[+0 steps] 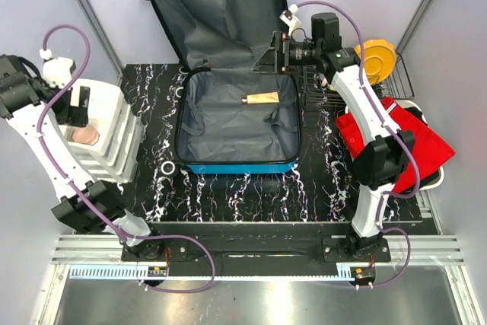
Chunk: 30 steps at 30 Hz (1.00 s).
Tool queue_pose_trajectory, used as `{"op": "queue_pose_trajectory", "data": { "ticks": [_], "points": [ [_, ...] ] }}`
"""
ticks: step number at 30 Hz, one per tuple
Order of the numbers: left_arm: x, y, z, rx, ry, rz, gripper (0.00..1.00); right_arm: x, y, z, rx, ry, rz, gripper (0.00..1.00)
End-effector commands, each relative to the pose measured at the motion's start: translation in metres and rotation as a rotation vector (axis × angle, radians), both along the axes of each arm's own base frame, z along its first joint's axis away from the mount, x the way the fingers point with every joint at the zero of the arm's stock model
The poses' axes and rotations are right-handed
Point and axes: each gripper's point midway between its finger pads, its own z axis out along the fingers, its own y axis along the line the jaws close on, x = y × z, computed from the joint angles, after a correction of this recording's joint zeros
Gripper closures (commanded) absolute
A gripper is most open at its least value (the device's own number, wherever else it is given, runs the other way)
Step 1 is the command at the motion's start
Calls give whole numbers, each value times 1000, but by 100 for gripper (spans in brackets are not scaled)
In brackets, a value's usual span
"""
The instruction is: Open, take out, and arrange the luggage
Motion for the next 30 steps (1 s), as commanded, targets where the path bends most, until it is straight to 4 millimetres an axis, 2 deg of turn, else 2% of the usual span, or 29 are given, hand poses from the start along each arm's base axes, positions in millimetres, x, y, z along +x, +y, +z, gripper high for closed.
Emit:
{"op": "queue_pose_trajectory", "data": {
  "ticks": [1,2,3,4,5,6,7,9,11,13,16,23,26,30],
  "points": [
    [-2,-28,50,1,-122,-83,1,31,-18,-31,-261,-225,-51,8],
    [-2,-35,61,7,-150,-104,1,40,-22,-23,-303,-283,-73,9],
    [-2,-48,67,7,-170,-139,1,48,-26,-56,-389,-250,-57,11],
    [0,-59,70,-10,-191,-171,1,60,-32,-68,-485,-341,-46,14],
    [-1,-69,68,-30,-192,-197,1,68,-34,-65,-532,-404,-49,16],
    [-2,-84,72,-31,-211,-239,1,79,-41,-90,-622,-403,-50,19],
    [0,-91,65,-55,-207,-251,1,84,-41,-99,-687,-489,-4,21],
    [-1,-108,65,-69,-227,-288,1,95,-48,-125,-798,-539,30,27],
    [0,-122,62,-117,-239,-313,1,97,-45,-153,-896,-614,129,33],
    [2,-136,60,-171,-245,-339,1,104,-48,-170,-967,-676,184,36],
    [5,-146,56,-215,-235,-344,1,112,-39,-188,-986,-732,223,43],
    [12,-152,46,-266,-196,-332,1,122,-11,-236,-1020,-837,324,44],
    [12,-156,44,-281,-188,-326,1,130,0,-245,-1042,-879,317,46],
    [8,-161,41,-274,-178,-340,1,146,4,-253,-1111,-919,264,50]
  ]
}}
